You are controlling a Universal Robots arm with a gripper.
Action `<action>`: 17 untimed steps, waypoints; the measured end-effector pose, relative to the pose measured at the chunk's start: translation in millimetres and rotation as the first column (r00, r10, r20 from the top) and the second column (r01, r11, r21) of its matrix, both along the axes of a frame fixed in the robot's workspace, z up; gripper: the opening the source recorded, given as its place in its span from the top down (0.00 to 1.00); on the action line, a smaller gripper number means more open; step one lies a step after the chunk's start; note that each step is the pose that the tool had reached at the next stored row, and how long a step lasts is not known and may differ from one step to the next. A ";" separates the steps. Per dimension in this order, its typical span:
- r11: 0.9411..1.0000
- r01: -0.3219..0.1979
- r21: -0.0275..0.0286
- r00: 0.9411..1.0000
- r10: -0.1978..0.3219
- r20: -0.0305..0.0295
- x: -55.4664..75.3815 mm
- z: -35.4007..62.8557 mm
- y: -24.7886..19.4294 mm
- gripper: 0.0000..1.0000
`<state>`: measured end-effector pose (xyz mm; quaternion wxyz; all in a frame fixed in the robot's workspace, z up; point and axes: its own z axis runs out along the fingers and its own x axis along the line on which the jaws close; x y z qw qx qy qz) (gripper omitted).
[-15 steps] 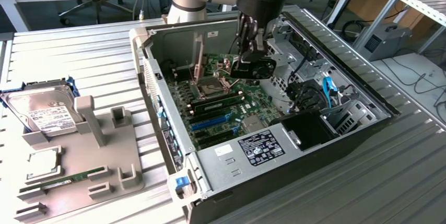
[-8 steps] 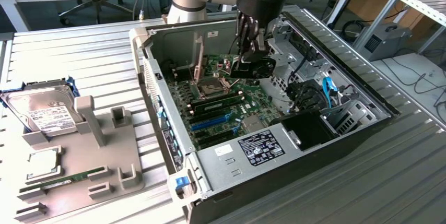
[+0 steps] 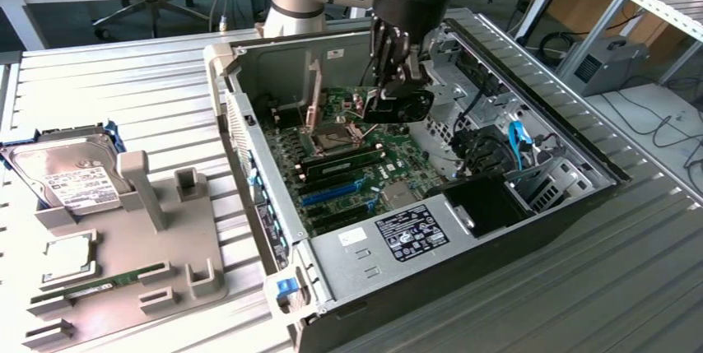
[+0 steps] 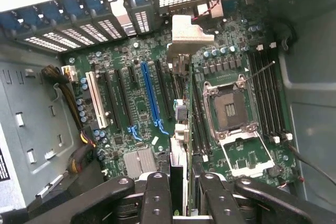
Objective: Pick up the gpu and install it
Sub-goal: 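Insert the gpu into the slot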
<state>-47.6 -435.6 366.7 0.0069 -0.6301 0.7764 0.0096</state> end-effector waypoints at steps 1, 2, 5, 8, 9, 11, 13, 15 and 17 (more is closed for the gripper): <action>1.000 -0.008 0.000 1.000 0.008 0.000 0.0 0.0 0.0 0.74; 1.000 -0.016 0.000 1.000 0.016 0.000 0.0 0.0 0.0 0.74; 0.999 -0.040 0.000 0.999 0.040 0.000 0.0 0.0 0.0 0.74; 0.998 -0.063 0.000 0.998 0.063 0.000 0.0 0.0 0.0 0.74; 0.998 -0.070 0.000 0.998 0.070 0.000 0.0 0.0 0.0 0.74; 0.996 -0.085 0.000 0.996 0.085 0.000 0.0 0.0 0.0 0.74; 0.994 -0.106 0.000 0.994 0.106 0.000 0.0 0.0 0.0 0.74; 0.993 -0.120 0.000 0.993 0.120 0.000 0.0 0.0 0.0 0.74; 0.990 -0.145 0.000 0.990 0.145 0.000 0.0 0.0 0.0 0.74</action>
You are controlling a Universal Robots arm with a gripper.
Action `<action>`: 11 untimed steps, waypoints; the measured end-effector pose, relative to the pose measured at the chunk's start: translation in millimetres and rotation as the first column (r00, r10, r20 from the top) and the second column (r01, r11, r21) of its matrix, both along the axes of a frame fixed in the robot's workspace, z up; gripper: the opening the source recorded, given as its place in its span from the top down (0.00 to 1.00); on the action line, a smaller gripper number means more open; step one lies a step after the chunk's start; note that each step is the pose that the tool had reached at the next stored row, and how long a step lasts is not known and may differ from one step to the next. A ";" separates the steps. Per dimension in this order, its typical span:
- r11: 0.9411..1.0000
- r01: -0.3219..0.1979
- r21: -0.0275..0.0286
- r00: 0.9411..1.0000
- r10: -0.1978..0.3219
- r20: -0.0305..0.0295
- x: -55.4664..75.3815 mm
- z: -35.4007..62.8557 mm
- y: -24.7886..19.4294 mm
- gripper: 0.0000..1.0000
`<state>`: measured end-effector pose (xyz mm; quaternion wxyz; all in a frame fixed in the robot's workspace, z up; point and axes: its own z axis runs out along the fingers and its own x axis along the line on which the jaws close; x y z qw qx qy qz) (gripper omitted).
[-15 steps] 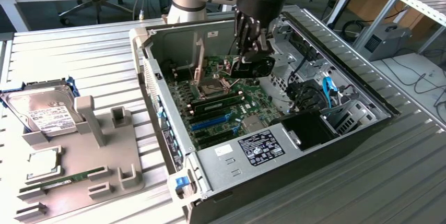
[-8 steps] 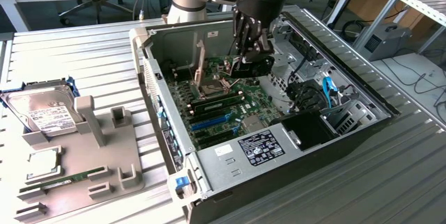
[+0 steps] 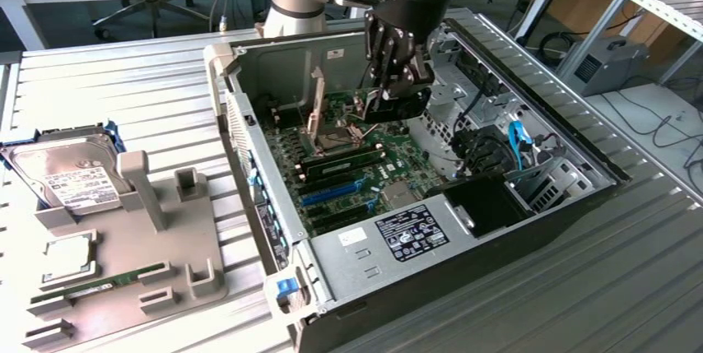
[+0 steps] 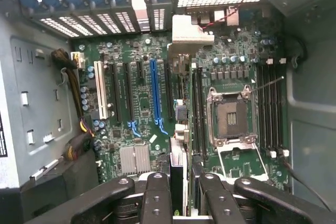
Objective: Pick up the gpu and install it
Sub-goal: 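Insert the gpu into the slot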
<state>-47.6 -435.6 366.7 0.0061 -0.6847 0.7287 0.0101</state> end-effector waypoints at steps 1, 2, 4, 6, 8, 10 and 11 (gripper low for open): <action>1.000 -0.014 0.000 1.000 0.014 0.000 0.0 0.0 0.0 0.74; 1.000 -0.026 0.000 1.000 0.026 0.000 0.0 0.0 0.0 0.74; 0.999 -0.045 0.000 0.999 0.045 0.000 0.0 0.1 0.0 0.74; 0.998 -0.060 0.000 0.998 0.060 0.000 0.0 0.1 0.0 0.74; 0.997 -0.072 0.000 0.997 0.072 0.000 0.0 0.0 0.0 0.74; 0.996 -0.092 0.000 0.996 0.092 0.000 0.0 0.0 0.0 0.74; 0.995 -0.098 0.000 0.995 0.098 0.000 0.0 0.0 0.0 0.74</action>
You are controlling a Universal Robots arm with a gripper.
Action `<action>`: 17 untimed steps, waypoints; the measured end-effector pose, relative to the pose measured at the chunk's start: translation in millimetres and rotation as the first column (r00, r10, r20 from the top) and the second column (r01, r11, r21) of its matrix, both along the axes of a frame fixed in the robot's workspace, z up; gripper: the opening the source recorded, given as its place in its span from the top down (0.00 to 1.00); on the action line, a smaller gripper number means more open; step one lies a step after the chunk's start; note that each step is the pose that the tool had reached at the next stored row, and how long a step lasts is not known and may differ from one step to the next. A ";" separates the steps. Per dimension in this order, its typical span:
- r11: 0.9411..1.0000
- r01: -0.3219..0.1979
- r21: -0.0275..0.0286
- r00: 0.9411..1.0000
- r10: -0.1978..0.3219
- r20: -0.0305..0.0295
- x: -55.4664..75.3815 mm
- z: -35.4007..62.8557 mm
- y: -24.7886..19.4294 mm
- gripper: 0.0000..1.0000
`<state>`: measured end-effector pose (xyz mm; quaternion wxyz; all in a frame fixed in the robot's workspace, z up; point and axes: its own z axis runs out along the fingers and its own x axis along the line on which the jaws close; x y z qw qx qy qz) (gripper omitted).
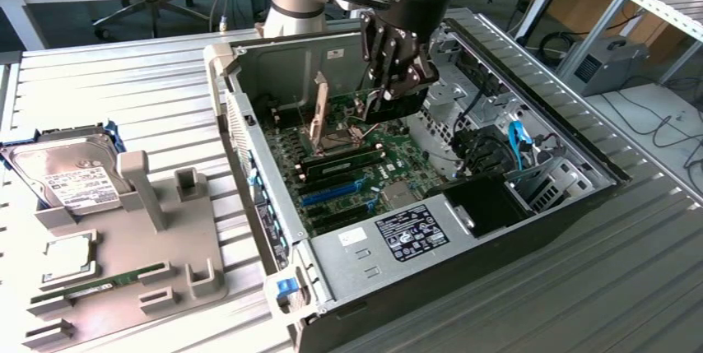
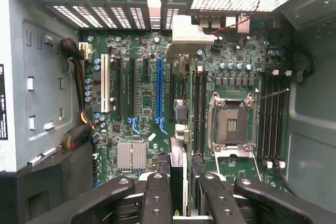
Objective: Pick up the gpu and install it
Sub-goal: 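Insert the gpu into the slot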
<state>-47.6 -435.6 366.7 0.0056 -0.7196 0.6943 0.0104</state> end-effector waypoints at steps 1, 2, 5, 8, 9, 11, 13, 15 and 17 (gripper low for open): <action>1.000 -0.008 0.000 1.000 0.008 0.000 0.0 0.0 0.0 0.74; 1.000 -0.015 0.000 1.000 0.015 0.000 0.0 0.0 0.0 0.74; 0.999 -0.033 0.000 0.999 0.033 0.000 0.0 0.0 0.0 0.74; 0.999 -0.044 0.000 0.999 0.044 0.000 0.0 0.0 0.0 0.74; 0.999 -0.044 0.000 0.999 0.044 0.000 0.0 0.0 0.0 0.74; 0.999 -0.038 0.000 0.999 0.038 0.000 0.0 0.0 0.0 0.74; 1.000 -0.013 0.000 1.000 0.013 0.000 0.1 -0.4 0.0 0.74; 1.000 0.018 0.000 1.000 -0.018 0.000 0.0 -0.9 0.0 0.74; 0.999 0.034 0.000 0.999 -0.034 0.000 0.0 -1.0 0.0 0.74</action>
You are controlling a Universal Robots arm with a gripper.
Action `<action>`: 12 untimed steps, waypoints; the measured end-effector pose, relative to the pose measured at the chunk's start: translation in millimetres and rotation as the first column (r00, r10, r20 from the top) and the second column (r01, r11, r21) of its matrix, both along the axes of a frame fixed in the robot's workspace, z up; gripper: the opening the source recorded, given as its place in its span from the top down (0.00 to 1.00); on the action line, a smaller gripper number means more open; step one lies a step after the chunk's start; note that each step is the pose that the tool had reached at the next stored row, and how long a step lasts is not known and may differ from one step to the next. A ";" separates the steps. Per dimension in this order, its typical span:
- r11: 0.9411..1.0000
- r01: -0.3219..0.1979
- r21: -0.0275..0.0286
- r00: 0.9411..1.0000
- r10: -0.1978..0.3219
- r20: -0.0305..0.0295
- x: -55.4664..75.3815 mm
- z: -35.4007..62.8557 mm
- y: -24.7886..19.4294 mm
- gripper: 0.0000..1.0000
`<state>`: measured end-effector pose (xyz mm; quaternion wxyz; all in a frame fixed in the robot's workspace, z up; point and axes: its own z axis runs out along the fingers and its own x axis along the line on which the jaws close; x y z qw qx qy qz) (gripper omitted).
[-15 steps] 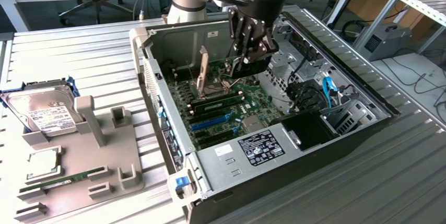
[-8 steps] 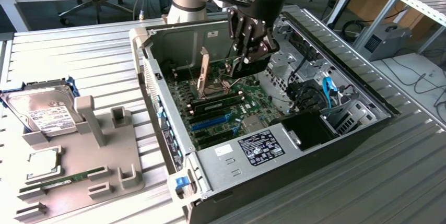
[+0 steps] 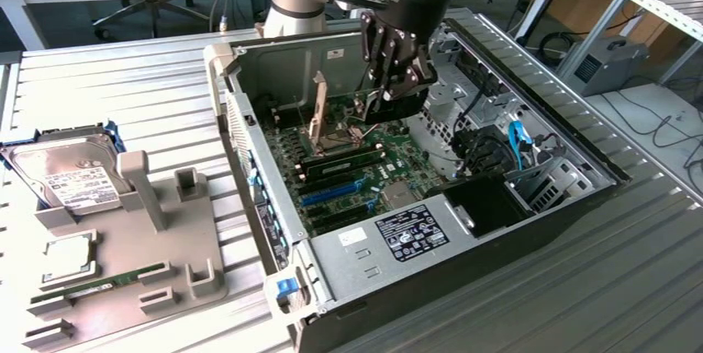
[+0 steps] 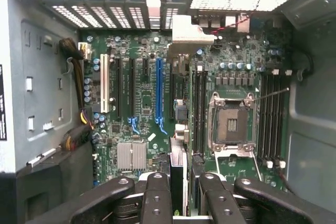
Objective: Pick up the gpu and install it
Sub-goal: 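Insert the gpu into the slot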
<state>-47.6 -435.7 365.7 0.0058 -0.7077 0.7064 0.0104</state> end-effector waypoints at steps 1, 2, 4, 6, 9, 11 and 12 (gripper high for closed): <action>1.000 0.001 0.000 1.000 -0.001 0.000 -0.1 -0.2 -0.3 0.74; 1.000 0.001 0.000 1.000 -0.001 0.000 -0.1 -0.2 -0.6 0.74; 1.000 0.001 0.000 1.000 -0.001 0.000 0.0 -0.2 -0.9 0.74; 1.000 0.001 0.000 1.000 -0.001 0.000 0.0 -0.2 -1.0 0.74; 1.000 0.001 0.000 1.000 -0.001 0.000 0.0 -0.5 -1.0 0.74; 1.000 0.001 0.000 1.000 -0.001 0.000 -0.2 -1.4 -1.0 0.74; 1.000 0.001 0.000 1.000 -0.001 0.000 -0.2 -1.7 -1.0 0.74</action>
